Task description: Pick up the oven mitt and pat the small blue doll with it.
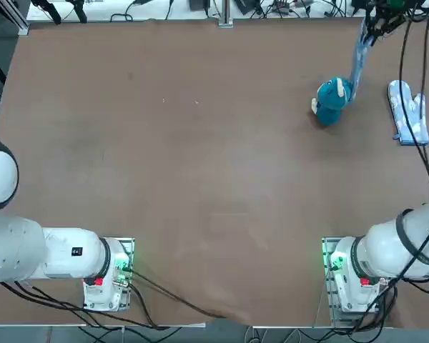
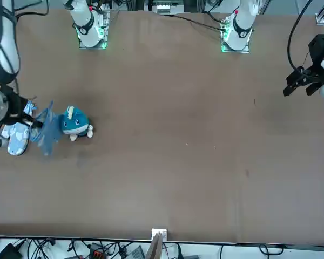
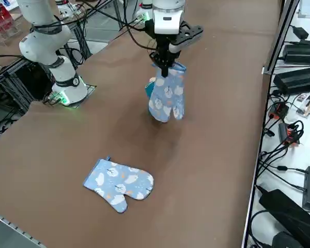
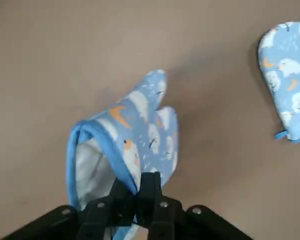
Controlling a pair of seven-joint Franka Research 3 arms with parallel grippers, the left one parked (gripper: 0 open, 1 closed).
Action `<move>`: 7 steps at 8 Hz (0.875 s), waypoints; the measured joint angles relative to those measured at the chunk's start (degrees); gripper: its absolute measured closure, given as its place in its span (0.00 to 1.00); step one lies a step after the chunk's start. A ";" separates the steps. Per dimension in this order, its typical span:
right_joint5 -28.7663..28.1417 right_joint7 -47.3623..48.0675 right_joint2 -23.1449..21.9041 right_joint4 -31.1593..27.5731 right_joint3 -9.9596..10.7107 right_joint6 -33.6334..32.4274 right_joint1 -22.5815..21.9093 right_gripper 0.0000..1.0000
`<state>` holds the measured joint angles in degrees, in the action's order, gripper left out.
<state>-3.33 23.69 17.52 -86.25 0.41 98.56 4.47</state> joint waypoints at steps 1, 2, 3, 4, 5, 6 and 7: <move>-1.09 1.86 1.03 2.54 0.46 0.08 0.48 0.96; -0.76 2.25 1.68 4.50 0.77 0.08 1.57 0.96; 1.04 2.11 1.92 5.79 0.94 -0.08 2.96 0.96; 3.89 1.79 1.98 6.62 0.95 -1.38 3.74 0.96; 5.91 1.09 2.03 6.94 0.93 -4.40 3.80 0.96; 6.74 0.38 2.10 6.95 0.84 -8.66 3.65 0.96; 6.88 0.13 2.20 6.95 0.72 -12.70 3.59 0.96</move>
<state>3.55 23.82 19.72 -79.31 1.13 85.86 8.05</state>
